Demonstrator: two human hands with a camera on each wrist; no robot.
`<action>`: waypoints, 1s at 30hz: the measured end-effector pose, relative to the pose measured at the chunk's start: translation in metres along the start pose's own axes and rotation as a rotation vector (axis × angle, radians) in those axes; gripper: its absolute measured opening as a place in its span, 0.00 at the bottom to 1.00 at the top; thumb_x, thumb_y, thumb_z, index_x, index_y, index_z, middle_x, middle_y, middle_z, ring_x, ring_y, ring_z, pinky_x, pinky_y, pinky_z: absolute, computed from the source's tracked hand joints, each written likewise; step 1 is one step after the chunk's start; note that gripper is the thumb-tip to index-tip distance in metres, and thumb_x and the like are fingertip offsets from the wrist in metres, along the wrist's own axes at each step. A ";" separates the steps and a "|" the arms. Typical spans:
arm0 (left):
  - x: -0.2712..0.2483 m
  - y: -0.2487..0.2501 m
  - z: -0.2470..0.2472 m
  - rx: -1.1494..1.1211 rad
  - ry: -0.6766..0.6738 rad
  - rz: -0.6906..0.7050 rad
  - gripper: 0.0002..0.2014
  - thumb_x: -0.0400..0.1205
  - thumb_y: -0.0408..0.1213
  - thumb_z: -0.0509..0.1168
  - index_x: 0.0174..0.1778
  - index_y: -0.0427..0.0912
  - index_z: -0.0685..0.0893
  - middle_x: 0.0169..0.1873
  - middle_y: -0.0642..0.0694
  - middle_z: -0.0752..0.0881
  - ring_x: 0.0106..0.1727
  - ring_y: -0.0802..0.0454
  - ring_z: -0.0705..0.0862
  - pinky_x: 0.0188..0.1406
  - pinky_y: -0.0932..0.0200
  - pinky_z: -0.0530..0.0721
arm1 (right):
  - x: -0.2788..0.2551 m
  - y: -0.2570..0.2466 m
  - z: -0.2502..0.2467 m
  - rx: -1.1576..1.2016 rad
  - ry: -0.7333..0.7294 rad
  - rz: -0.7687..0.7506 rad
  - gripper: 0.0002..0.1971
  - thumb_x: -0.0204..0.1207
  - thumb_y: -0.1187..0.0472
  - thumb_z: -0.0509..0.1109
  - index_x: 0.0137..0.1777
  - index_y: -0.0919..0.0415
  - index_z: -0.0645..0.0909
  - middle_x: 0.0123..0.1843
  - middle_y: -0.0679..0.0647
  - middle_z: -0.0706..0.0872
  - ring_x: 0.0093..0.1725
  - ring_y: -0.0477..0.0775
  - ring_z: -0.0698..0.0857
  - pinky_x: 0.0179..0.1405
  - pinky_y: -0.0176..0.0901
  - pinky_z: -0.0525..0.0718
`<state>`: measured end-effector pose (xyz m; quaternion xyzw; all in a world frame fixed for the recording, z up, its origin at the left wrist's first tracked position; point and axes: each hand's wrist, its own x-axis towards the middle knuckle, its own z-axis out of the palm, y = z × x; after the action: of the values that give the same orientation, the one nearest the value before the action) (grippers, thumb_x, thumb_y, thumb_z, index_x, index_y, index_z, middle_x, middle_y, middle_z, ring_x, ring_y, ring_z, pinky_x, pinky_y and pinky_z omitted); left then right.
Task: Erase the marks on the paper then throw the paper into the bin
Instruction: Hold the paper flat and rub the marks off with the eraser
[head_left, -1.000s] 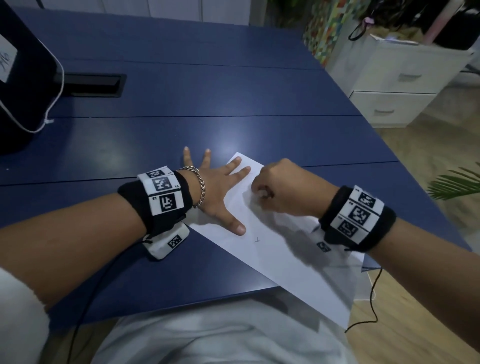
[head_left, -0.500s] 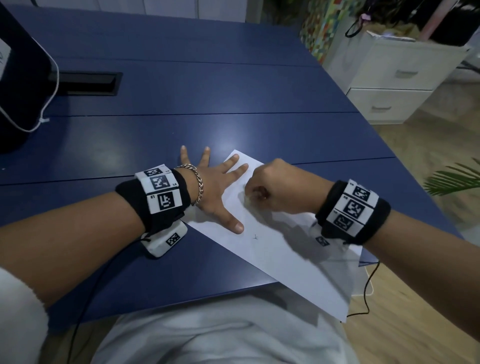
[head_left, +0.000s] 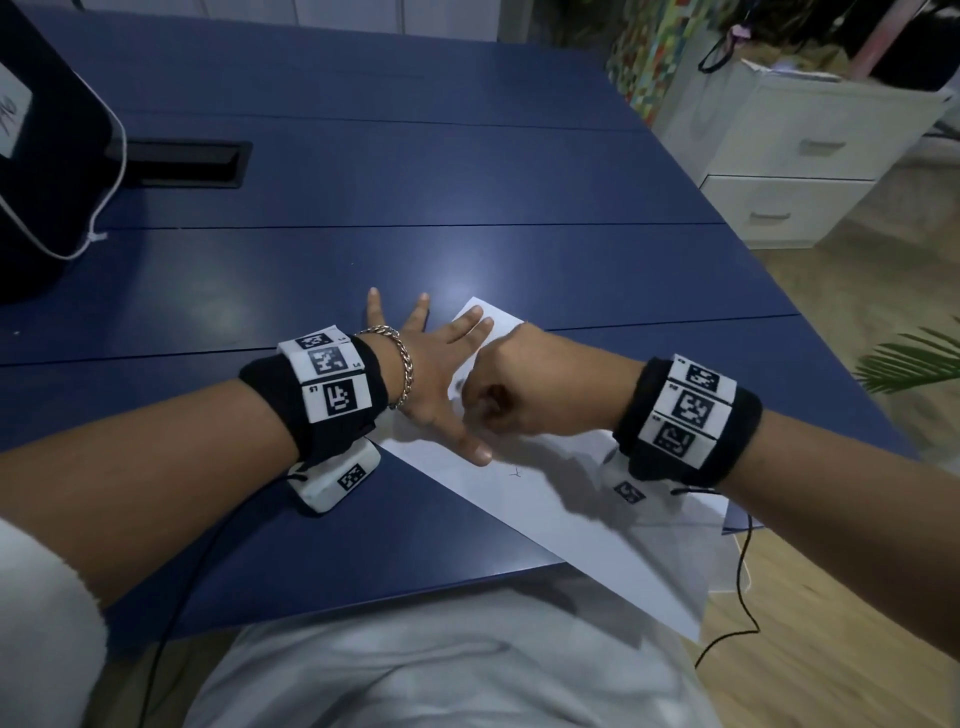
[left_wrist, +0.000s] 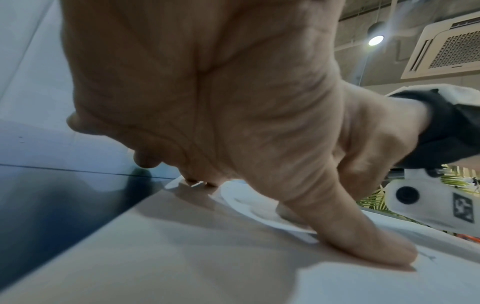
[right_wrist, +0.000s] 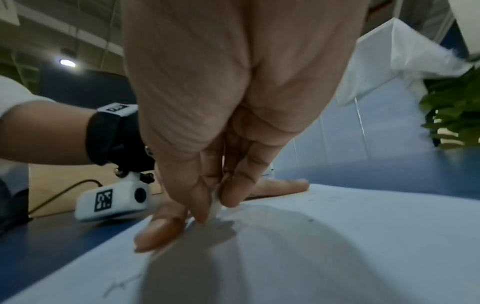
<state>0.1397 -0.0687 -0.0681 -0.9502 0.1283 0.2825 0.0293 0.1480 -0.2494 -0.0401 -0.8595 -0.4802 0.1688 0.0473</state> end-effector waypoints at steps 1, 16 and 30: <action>0.000 0.000 0.000 -0.002 0.001 0.002 0.83 0.42 0.96 0.58 0.87 0.64 0.23 0.86 0.68 0.25 0.89 0.32 0.26 0.66 0.05 0.25 | 0.001 0.003 -0.003 -0.011 0.000 0.022 0.06 0.74 0.58 0.72 0.38 0.56 0.89 0.34 0.50 0.88 0.33 0.52 0.80 0.33 0.42 0.75; 0.000 -0.001 0.001 -0.007 -0.009 -0.013 0.83 0.45 0.95 0.59 0.87 0.60 0.22 0.86 0.68 0.24 0.89 0.34 0.25 0.69 0.07 0.26 | 0.003 0.032 -0.014 -0.052 0.162 0.182 0.05 0.73 0.60 0.72 0.38 0.58 0.86 0.33 0.53 0.87 0.32 0.54 0.79 0.36 0.49 0.83; 0.002 -0.004 0.000 0.005 0.003 0.023 0.84 0.46 0.94 0.61 0.88 0.58 0.23 0.88 0.65 0.27 0.90 0.36 0.26 0.71 0.08 0.26 | -0.060 0.033 -0.012 0.012 0.144 0.143 0.03 0.75 0.60 0.75 0.44 0.52 0.89 0.41 0.45 0.88 0.39 0.48 0.85 0.43 0.44 0.85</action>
<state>0.1422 -0.0657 -0.0697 -0.9489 0.1401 0.2812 0.0281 0.1497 -0.3163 -0.0222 -0.9012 -0.4118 0.1123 0.0747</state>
